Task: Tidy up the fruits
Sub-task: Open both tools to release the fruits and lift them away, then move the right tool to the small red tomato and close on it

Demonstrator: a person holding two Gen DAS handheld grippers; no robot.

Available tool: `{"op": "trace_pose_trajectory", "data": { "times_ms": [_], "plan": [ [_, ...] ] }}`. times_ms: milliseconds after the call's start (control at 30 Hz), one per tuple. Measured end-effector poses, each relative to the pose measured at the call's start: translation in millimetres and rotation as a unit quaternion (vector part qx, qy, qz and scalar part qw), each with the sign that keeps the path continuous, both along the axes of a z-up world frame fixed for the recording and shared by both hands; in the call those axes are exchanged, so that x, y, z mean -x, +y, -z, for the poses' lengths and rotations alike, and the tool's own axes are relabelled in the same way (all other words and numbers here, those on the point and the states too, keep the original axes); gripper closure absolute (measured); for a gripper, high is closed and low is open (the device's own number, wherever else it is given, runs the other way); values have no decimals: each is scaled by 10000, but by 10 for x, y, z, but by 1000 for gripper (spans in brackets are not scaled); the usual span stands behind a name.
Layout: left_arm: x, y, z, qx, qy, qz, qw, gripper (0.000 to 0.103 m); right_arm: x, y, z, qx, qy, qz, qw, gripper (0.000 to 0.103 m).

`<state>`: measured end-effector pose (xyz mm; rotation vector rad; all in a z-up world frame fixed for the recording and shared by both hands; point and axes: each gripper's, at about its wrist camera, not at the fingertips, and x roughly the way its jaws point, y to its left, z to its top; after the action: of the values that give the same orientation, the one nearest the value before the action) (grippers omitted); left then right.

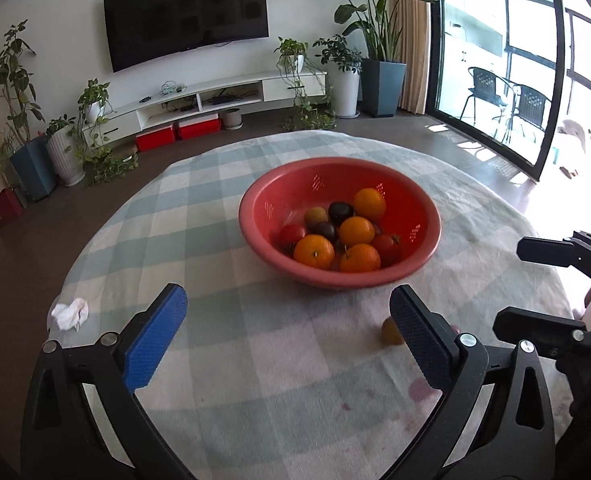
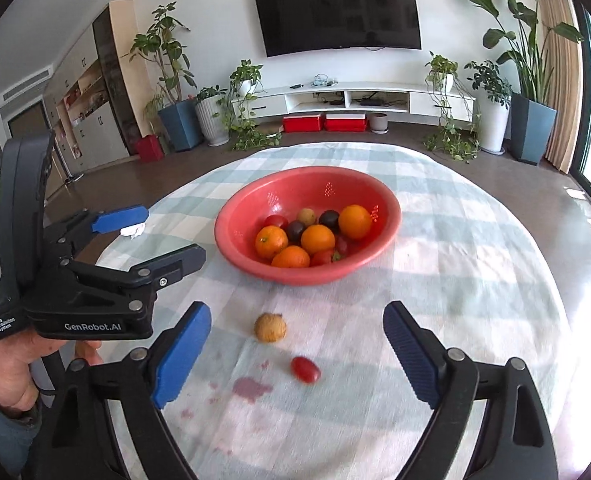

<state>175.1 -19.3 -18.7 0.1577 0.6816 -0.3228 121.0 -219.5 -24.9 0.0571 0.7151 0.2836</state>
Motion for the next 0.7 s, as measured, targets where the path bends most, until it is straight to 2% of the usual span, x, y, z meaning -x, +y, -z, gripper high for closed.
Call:
{"op": "trace_pose_trajectory", "data": {
  "times_ms": [300,533,700],
  "plan": [
    [477,79,106,82,121,-475,9988,0,415,-105,215,-141,268,410,9987,12],
    [623,3,209,-33,340,-586,9977,0,562,-114,255,-146,305,529,9980,12],
    [650,8,237,40,402,-646,9971,0,583,-140,214,-141,261,584,9979,12]
  ]
}}
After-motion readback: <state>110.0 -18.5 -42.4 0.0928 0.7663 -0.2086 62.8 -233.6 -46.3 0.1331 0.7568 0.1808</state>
